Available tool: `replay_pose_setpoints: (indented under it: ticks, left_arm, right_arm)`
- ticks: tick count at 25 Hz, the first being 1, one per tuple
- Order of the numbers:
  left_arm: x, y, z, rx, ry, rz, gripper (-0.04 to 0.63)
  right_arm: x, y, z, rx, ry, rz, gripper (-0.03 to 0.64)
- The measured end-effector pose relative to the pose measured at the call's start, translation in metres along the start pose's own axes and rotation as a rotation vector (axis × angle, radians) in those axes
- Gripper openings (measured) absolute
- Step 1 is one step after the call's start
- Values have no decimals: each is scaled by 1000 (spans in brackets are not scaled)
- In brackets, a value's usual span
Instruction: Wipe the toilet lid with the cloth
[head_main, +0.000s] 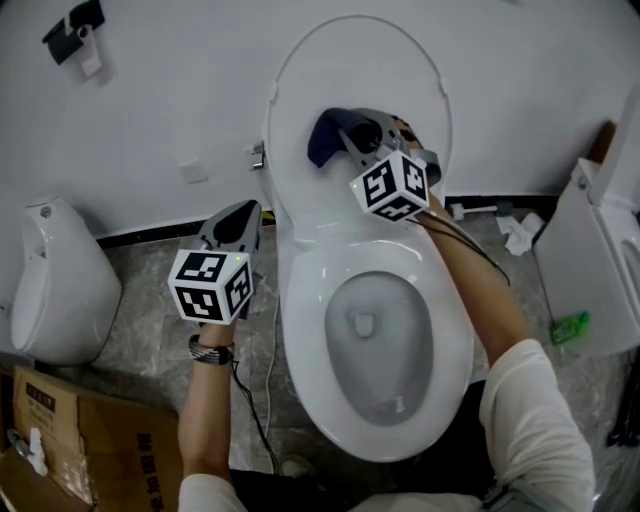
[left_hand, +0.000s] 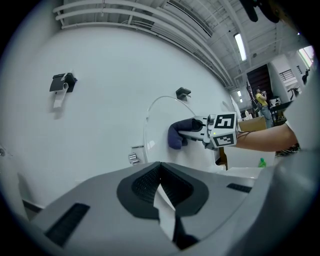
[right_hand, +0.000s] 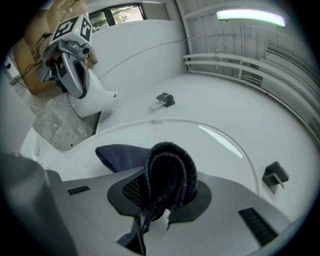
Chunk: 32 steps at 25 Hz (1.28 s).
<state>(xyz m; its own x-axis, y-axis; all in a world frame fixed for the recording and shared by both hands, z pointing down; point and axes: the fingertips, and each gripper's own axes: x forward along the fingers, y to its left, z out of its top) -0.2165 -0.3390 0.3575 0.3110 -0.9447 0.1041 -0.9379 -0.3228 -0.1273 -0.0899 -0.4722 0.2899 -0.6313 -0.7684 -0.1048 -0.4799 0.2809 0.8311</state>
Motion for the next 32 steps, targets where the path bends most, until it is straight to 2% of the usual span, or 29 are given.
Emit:
replay_pose_setpoints:
  ticks: [6,9,12,15,20,25,27,29,32]
  left_arm:
    - [3,-8,2,6,2,-10,2]
    - [4,-12,3,12,5,-14,2]
    - [5,-15,2,18,11,-17,2]
    - [4,-17,1,24,14,-19,2]
    - [5,-19,2,28,17,-22,2]
    - [7,-22,1,29,18,-28,2]
    - [7,-21,-1,29,22,-26,2]
    - [8,-21,-2,28,25,-28,2]
    - [8,-22,-4,28,28,-32,2]
  right_arm:
    - [-39,-49,-52,62,62,-106,92]
    - [-61,-71,-80,129,91,-173,92]
    - [-80,-83,-105,184,120,-224,92]
    - [-95,-89,-122,194,138,-248,92]
    - [-109,-70,-133,86,179,-232,92]
    - [-102,-60,-133,91,191,-264,91]
    - [-96,-55,-125,68,181,-252,91]
    - [-91,-39,-117,-4,171,-206,91]
    - [-90,4,-120,-194,175,-100,91]
